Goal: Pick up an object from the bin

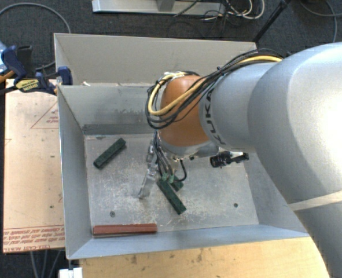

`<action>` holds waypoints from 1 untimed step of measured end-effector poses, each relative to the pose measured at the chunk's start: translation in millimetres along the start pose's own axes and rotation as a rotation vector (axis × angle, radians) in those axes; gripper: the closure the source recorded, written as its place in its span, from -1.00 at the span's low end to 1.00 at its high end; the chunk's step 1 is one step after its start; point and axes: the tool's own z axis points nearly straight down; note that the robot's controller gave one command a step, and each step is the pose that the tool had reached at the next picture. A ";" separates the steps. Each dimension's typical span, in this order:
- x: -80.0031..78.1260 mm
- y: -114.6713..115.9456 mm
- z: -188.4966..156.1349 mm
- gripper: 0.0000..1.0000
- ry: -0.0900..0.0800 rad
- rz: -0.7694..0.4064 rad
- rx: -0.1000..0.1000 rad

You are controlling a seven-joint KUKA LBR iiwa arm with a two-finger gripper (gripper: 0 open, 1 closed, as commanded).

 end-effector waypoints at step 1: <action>-2.2 -23.1 -77.7 -1.00 -0.006 -0.468 0.000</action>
Offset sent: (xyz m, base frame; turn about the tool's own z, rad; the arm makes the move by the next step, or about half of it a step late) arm -0.0071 -0.0223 0.0755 -0.4690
